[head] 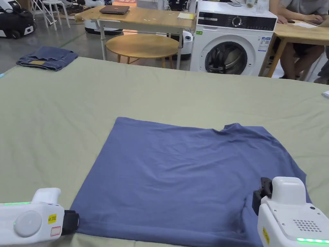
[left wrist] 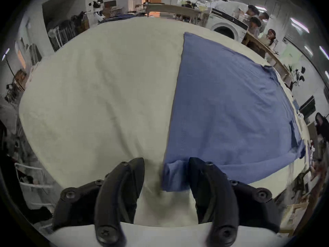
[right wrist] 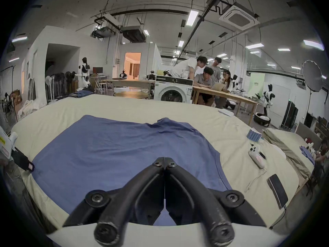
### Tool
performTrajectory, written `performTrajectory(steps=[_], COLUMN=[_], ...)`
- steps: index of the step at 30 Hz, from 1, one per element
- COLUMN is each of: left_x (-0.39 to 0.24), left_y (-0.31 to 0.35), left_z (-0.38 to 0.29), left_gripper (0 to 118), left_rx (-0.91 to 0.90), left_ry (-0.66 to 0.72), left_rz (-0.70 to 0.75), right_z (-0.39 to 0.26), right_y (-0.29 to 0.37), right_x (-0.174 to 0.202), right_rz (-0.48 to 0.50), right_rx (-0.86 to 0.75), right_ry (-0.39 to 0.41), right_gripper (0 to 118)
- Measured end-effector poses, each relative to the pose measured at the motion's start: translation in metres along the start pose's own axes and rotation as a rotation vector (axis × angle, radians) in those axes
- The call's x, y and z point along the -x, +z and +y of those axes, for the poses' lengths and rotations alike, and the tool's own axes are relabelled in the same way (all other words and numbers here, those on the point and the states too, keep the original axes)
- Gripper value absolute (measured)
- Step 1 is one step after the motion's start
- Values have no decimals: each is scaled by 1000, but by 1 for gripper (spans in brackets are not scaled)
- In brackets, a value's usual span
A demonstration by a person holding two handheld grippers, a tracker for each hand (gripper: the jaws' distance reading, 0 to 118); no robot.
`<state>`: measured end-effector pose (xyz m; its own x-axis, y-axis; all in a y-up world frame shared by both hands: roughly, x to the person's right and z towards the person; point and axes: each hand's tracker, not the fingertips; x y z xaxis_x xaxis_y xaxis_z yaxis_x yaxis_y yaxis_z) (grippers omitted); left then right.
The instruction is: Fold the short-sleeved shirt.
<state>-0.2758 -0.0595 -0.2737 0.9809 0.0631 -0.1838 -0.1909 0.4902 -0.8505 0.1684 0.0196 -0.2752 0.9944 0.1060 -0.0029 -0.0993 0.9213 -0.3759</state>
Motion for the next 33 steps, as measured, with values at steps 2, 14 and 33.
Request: performTrajectory(steps=[2,14,33], left_x=[-12,-28,-30], left_y=[3,5,20], left_z=[-4,-1,-6], left_gripper=[35,2,2], left_rx=[-8,3,-8], left_ry=[-88,-168,-146], left_rz=[7,17,-5], right_z=[-3,-28,-80], right_y=[3,-27,-39], right_x=[-4,-109,-141], right_rz=[-6,-43,23], right_rx=[10,377,628], right_ry=[-5,-18,-99], right_gripper=[0,11,8])
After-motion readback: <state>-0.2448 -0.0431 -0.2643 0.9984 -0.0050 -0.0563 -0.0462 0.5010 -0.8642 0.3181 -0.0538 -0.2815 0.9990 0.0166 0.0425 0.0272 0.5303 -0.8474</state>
